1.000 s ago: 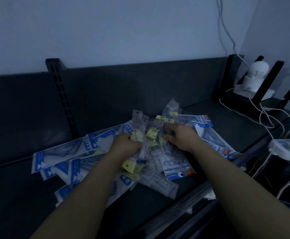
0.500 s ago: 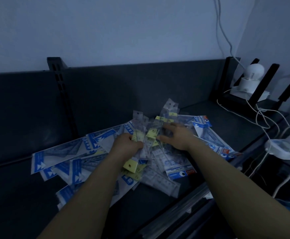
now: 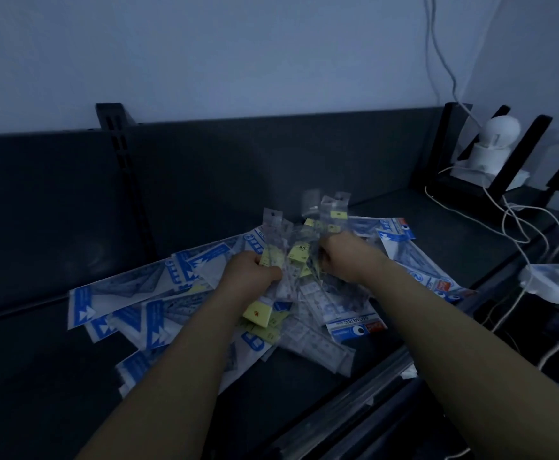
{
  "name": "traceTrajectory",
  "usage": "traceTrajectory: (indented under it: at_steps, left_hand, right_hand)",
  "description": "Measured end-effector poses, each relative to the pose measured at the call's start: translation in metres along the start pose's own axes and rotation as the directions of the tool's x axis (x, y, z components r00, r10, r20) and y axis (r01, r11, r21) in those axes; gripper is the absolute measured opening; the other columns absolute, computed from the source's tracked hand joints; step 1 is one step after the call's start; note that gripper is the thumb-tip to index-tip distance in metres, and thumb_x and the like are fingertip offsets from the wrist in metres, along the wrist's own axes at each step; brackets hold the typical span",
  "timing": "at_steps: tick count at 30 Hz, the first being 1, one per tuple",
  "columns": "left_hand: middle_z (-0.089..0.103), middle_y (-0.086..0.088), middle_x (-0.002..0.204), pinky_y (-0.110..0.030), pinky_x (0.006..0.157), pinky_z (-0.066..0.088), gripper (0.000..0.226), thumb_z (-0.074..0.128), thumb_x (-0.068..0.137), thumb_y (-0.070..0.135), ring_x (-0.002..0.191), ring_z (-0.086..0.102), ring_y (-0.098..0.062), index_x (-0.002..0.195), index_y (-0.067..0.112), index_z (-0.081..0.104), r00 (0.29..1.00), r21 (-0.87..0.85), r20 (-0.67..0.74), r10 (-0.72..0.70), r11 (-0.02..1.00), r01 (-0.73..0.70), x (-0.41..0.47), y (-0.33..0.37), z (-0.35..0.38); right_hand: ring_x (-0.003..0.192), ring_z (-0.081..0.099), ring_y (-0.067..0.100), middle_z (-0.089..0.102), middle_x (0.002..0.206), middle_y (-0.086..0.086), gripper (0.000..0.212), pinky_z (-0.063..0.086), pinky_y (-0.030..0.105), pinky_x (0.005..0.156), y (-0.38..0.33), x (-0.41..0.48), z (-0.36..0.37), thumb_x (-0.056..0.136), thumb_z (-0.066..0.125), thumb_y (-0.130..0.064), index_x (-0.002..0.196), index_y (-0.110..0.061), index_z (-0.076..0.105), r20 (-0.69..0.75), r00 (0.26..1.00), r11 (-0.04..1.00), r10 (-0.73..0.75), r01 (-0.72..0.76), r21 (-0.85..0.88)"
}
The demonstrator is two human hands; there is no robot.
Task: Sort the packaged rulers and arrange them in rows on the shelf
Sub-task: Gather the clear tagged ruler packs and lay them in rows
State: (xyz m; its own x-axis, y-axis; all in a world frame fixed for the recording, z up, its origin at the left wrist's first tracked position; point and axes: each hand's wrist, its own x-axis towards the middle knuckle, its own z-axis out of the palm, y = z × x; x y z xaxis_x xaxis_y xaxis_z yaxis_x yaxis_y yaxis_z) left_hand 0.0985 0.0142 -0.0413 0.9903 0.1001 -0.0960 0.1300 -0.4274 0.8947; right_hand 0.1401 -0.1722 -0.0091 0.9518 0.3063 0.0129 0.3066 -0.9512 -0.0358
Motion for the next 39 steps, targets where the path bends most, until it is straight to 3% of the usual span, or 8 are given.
traceTrajectory:
  at_steps: [9,15,20,23,29,32,36,39]
  left_hand:
    - [0.055,-0.006,0.072,-0.025,0.058,0.041,0.012,0.064,0.081,0.015,0.067,0.054,-0.018,0.077,0.007,0.055,1.0,-0.044,0.0,-0.013,0.999,0.013,-0.007,0.006,-0.001]
    - [0.058,-0.003,0.073,-0.023,0.053,0.041,0.014,0.066,0.081,0.018,0.064,0.055,-0.014,0.074,0.011,0.056,0.999,-0.102,0.017,-0.042,0.994,0.044,-0.014,0.016,0.0]
    - [0.061,-0.004,0.103,-0.03,0.076,0.051,0.044,0.081,0.073,0.019,0.092,0.06,-0.021,0.108,0.009,0.057,0.997,-0.045,0.071,-0.033,0.998,0.037,-0.019,0.024,0.003]
    - [0.059,-0.005,0.1,-0.032,0.078,0.051,0.041,0.077,0.078,0.015,0.09,0.059,-0.022,0.113,0.006,0.057,0.997,-0.009,0.056,-0.052,0.999,0.052,-0.019,0.025,0.001]
    - [0.065,-0.018,0.101,-0.043,0.086,0.055,0.03,0.07,0.084,0.013,0.093,0.065,-0.032,0.106,0.001,0.055,0.98,-0.108,0.113,-0.163,0.979,0.175,-0.016,0.026,-0.023]
    - [0.065,-0.015,0.101,-0.041,0.086,0.054,0.036,0.072,0.083,0.014,0.094,0.064,-0.031,0.11,0.001,0.054,0.977,-0.073,0.138,-0.165,0.982,0.176,-0.019,0.024,-0.033]
    - [0.064,-0.015,0.113,-0.039,0.086,0.054,0.044,0.074,0.083,0.015,0.101,0.063,-0.03,0.12,0.004,0.054,0.977,-0.053,0.162,-0.141,0.987,0.152,-0.027,0.025,-0.036]
    - [0.065,-0.011,0.112,-0.039,0.084,0.056,0.048,0.075,0.082,0.017,0.097,0.065,-0.027,0.124,0.009,0.055,0.975,-0.055,0.187,-0.119,0.99,0.132,-0.032,0.023,-0.037]
  right_hand:
    - [0.094,0.063,0.031,0.066,0.108,0.012,0.032,0.047,0.032,0.071,0.0,-0.035,0.007,0.086,0.049,-0.003,0.113,-0.008,0.065,-0.255,0.965,0.909,0.066,0.046,0.414]
    - [0.092,0.062,0.028,0.067,0.103,0.01,0.03,0.043,0.029,0.069,-0.005,-0.037,0.01,0.093,0.039,-0.008,0.106,-0.013,0.066,-0.045,0.999,0.935,0.015,0.002,0.355]
    - [0.104,0.061,0.017,0.064,0.122,0.0,0.049,0.051,0.028,0.086,-0.018,-0.051,0.009,0.089,0.036,0.006,0.118,-0.02,0.066,-0.062,0.997,0.842,-0.05,0.075,0.534]
    - [0.076,0.061,0.019,0.067,0.11,0.01,0.046,0.047,0.027,0.06,-0.005,-0.042,0.008,0.089,0.036,0.006,0.117,-0.014,0.066,-0.112,0.989,0.878,0.097,-0.032,0.477]
    - [0.089,0.059,0.027,0.064,0.1,0.013,0.031,0.037,0.025,0.066,0.003,-0.027,0.008,0.091,0.041,-0.002,0.096,-0.014,0.069,-0.104,0.987,0.901,0.121,-0.065,0.429]
    - [0.079,0.055,0.024,0.06,0.09,0.011,0.025,0.036,0.027,0.063,-0.012,-0.022,0.003,0.097,0.044,-0.014,0.098,-0.005,0.067,-0.12,0.984,0.84,0.135,-0.049,0.541]
    - [0.102,0.058,0.022,0.06,0.116,0.01,0.045,0.04,0.026,0.08,-0.03,-0.016,-0.003,0.095,0.055,-0.033,0.13,-0.005,0.052,-0.093,0.96,0.657,0.265,-0.11,0.746]
    - [0.072,0.057,0.013,0.057,0.088,-0.001,0.03,0.047,0.028,0.065,-0.038,-0.015,-0.004,0.087,0.068,-0.023,0.11,-0.014,0.051,-0.06,0.938,0.466,0.341,-0.113,0.877]
